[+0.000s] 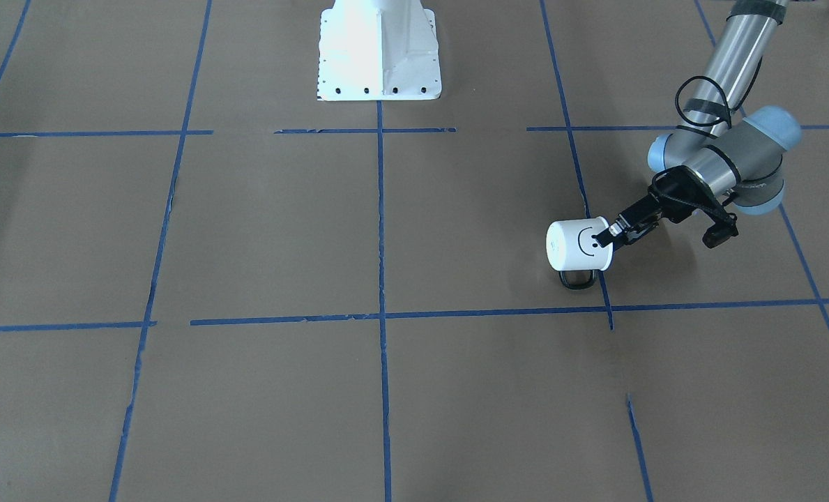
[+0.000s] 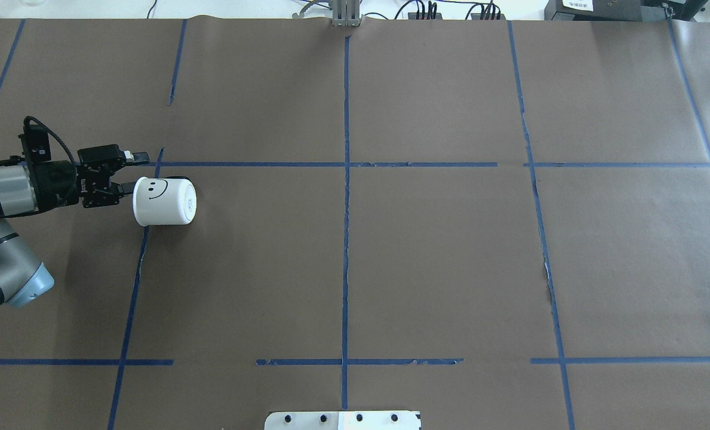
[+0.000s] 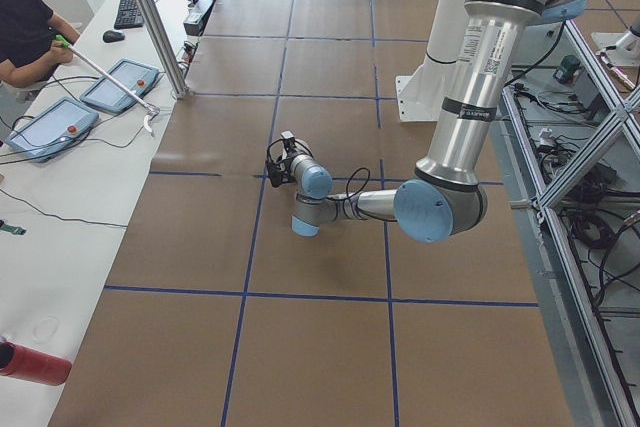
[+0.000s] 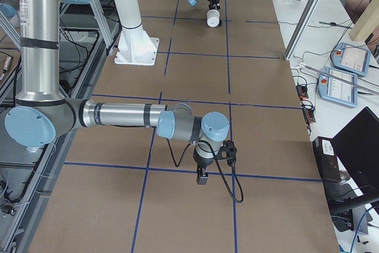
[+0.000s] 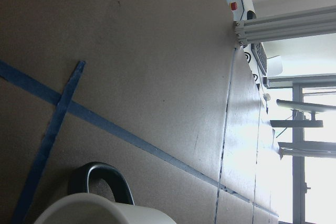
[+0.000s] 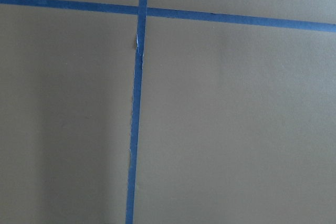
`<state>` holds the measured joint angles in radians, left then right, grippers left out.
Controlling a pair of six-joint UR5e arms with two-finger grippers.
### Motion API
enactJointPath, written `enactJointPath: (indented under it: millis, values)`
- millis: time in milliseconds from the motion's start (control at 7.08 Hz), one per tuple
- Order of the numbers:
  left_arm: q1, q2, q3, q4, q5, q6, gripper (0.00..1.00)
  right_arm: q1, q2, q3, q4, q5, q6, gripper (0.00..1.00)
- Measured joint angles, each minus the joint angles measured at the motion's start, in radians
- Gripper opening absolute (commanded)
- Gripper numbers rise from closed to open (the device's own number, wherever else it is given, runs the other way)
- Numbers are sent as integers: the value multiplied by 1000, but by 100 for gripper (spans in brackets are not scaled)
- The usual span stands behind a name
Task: Flip mug
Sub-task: 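Close the left gripper on the rim of the white mug, then lift the mug with the left gripper, rotate it upright, carry it toward the table centre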
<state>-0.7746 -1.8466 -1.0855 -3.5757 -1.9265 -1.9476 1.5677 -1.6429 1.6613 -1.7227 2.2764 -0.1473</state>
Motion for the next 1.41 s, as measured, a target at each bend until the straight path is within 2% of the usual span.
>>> enactJointPath:
  millis: [141,565,989,1130,1413]
  values:
    - [5,-6,3,0,1,-2,0,0,0,0,0,0,0,100]
    - [8,-9,-6,0,1,-7,0,0,0,0,0,0,0,100]
    - [-26,-9,-102,19,3,-132,0,0,0,0,0,0,0,100]
    - [-37,-19,-142,90,2,-143,0,0,0,0,0,0,0,100]
    - [-40,-87,-240,394,-18,-72,0,0,0,0,0,0,0,100]
